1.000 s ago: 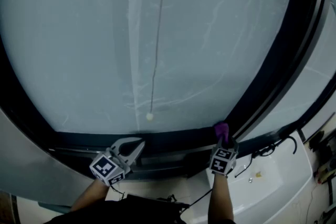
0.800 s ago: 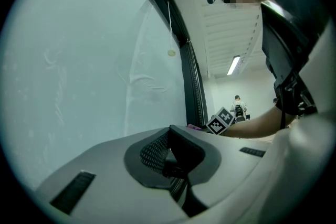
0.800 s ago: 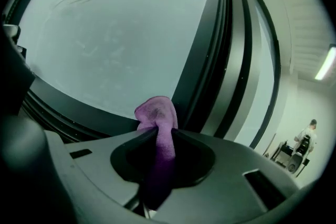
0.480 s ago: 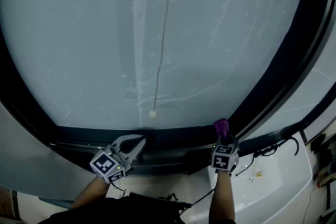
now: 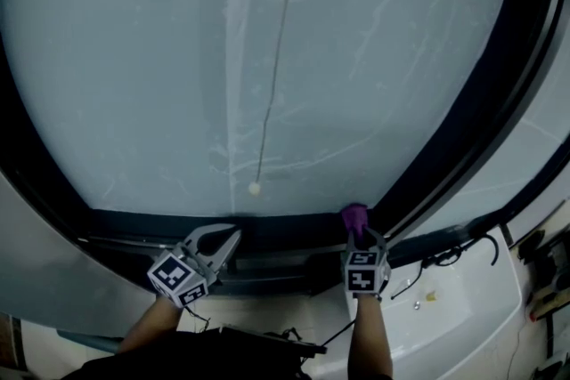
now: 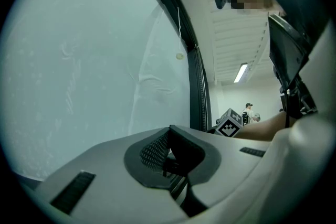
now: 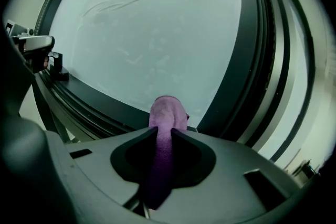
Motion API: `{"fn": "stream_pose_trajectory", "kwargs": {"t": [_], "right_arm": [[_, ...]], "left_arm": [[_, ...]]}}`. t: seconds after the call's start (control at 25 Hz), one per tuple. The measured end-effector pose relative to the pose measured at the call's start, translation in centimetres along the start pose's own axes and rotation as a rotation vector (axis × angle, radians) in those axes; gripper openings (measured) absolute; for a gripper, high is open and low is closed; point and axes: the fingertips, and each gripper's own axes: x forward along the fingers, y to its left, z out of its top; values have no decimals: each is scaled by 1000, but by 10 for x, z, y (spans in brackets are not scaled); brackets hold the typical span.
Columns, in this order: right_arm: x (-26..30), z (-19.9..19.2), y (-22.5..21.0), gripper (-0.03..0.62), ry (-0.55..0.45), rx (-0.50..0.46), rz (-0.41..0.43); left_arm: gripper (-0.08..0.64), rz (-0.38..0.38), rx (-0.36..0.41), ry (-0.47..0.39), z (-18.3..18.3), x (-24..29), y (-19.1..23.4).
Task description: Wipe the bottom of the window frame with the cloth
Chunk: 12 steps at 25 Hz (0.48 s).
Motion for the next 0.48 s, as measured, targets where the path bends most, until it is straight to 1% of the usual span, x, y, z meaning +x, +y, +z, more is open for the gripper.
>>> {"fn": "stream_pose_trajectory", "kwargs": {"t": [0.12, 0.32, 0.48], "right_arm": [[0, 1, 3, 75, 0, 1, 24], [0, 5, 14, 75, 9, -29, 46], [-5, 12, 35, 75, 0, -50, 79]], "left_arm": [[2, 9, 6, 3, 0, 0, 0], [2, 7, -20, -35, 0, -3, 0], [2, 22, -1, -40, 1, -12, -2]]}}
